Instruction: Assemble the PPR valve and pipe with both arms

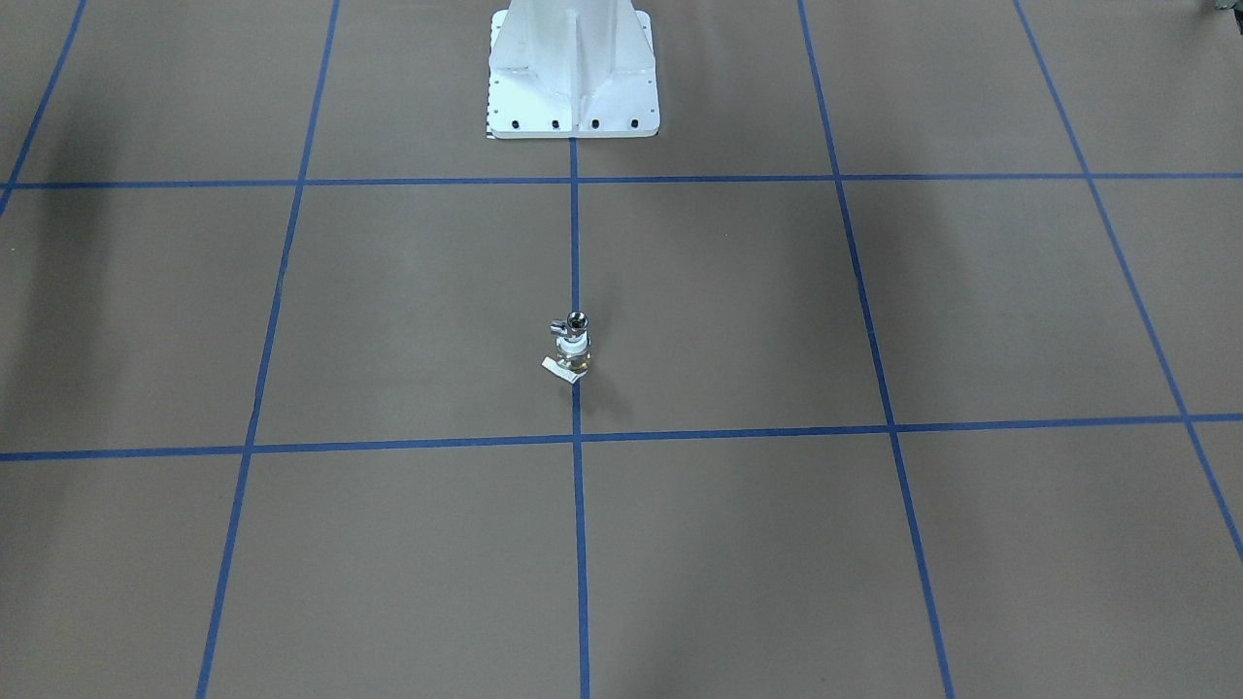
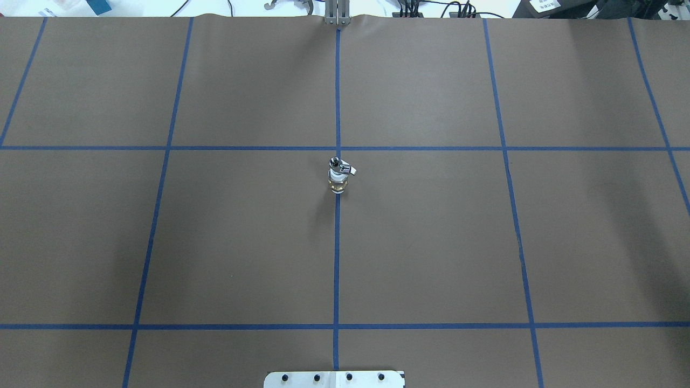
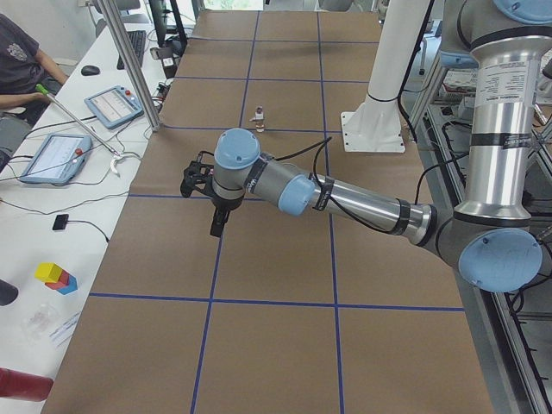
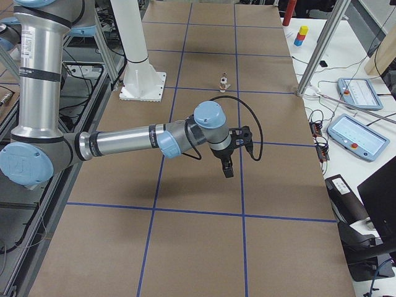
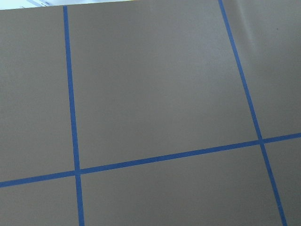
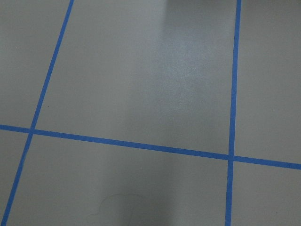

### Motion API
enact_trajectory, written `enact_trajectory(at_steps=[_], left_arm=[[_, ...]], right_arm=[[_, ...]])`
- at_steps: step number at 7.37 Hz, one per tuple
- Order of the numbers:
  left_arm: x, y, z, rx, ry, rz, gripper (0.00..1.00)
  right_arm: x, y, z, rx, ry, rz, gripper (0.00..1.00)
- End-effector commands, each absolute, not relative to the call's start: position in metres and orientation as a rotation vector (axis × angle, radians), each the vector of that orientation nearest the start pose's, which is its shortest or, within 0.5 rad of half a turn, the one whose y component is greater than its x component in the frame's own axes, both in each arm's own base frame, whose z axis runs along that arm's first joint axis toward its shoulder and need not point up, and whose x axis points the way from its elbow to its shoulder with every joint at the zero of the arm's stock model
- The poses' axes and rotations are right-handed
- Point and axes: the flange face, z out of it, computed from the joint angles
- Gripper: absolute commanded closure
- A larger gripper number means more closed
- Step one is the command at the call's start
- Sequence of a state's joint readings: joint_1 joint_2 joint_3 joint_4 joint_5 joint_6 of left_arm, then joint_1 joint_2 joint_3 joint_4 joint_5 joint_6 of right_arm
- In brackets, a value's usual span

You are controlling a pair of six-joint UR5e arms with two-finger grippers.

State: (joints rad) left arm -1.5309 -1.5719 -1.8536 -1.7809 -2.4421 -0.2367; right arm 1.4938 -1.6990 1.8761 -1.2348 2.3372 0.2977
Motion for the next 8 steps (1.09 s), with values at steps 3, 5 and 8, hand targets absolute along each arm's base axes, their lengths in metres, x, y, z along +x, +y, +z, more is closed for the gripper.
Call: enact_trajectory(at_steps=[3, 5, 8], left_arm=[[-0.037, -0.496, 0.486, 0.349, 0.907, 0.042, 0.00], [-0.019, -0.496, 0.486, 0.371, 0.913, 0.095, 0.00], [-0.019, -0.495, 0.491, 0.375, 0.913, 0.091, 0.00]], right_arm=[[0.029, -0.458, 0.528, 0.342, -0.819, 0.009, 0.00], [0.030, -0.457, 0.528, 0.342, -0.819, 0.011, 0.00], [0.029, -0.457, 0.530, 0.338, -0.819, 0.011, 0.00]])
